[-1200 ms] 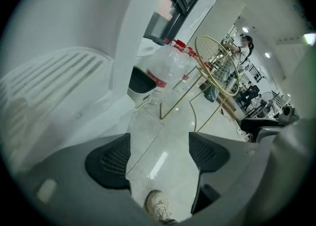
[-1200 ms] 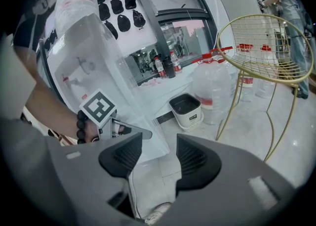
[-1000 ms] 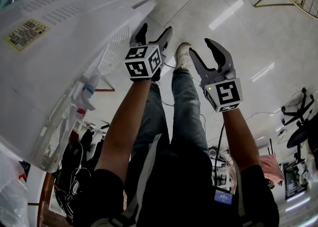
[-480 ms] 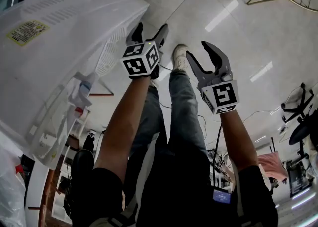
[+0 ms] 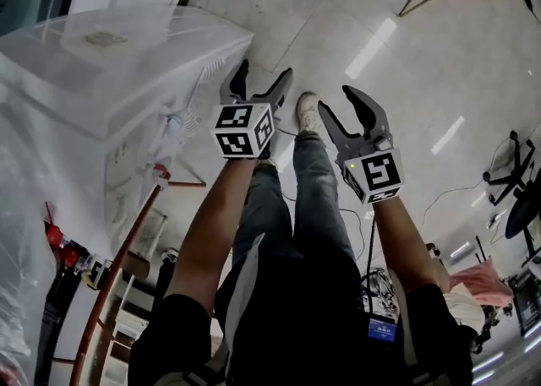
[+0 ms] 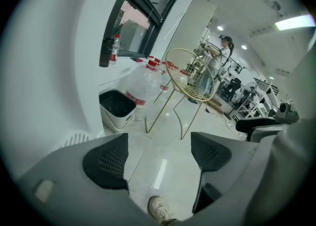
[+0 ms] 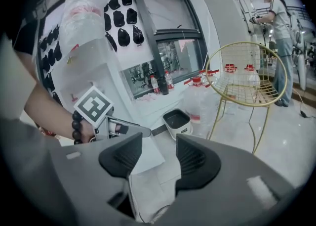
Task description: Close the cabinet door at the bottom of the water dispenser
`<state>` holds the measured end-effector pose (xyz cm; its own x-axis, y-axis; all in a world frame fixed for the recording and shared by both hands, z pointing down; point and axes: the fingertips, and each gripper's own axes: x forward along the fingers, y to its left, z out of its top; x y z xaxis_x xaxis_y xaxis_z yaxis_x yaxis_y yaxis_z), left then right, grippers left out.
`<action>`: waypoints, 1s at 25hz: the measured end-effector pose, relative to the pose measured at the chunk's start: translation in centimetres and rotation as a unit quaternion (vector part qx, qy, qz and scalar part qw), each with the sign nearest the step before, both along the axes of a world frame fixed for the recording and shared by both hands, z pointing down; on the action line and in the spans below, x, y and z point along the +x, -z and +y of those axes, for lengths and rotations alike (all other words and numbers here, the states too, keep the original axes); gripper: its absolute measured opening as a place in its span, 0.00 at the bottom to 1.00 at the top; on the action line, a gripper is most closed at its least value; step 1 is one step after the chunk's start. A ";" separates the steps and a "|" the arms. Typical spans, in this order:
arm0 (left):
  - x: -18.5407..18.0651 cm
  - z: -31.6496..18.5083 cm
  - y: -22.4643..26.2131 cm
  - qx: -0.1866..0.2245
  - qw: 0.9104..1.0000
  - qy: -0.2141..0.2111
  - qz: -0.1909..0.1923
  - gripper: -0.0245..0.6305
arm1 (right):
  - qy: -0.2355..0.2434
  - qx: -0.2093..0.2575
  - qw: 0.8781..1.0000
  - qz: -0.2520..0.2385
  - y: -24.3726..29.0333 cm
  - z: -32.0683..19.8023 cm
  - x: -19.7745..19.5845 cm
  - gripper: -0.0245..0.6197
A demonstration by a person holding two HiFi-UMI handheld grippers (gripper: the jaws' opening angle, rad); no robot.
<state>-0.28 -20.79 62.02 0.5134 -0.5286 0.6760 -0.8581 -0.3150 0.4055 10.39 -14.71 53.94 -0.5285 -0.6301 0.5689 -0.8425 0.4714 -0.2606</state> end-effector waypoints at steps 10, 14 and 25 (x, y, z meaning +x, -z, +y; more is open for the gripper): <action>1.3 5.4 15.5 0.058 0.995 -0.059 0.050 0.63 | -0.063 0.071 0.995 -0.015 13.6 4.1 0.5 0.35; 0.7 7.7 23.0 0.097 0.989 -0.092 0.061 0.57 | -0.070 0.101 0.992 -0.018 20.3 5.4 0.1 0.31; -1.9 11.7 43.2 0.212 0.967 -0.099 0.098 0.51 | -0.051 0.171 0.983 -0.044 36.2 8.5 -0.9 0.31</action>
<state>-2.13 -9.06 18.84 0.7296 -0.6149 0.2994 -0.6834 -0.6388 0.3535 9.54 -6.19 17.73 -0.4906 -0.8288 0.2690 -0.8711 0.4589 -0.1749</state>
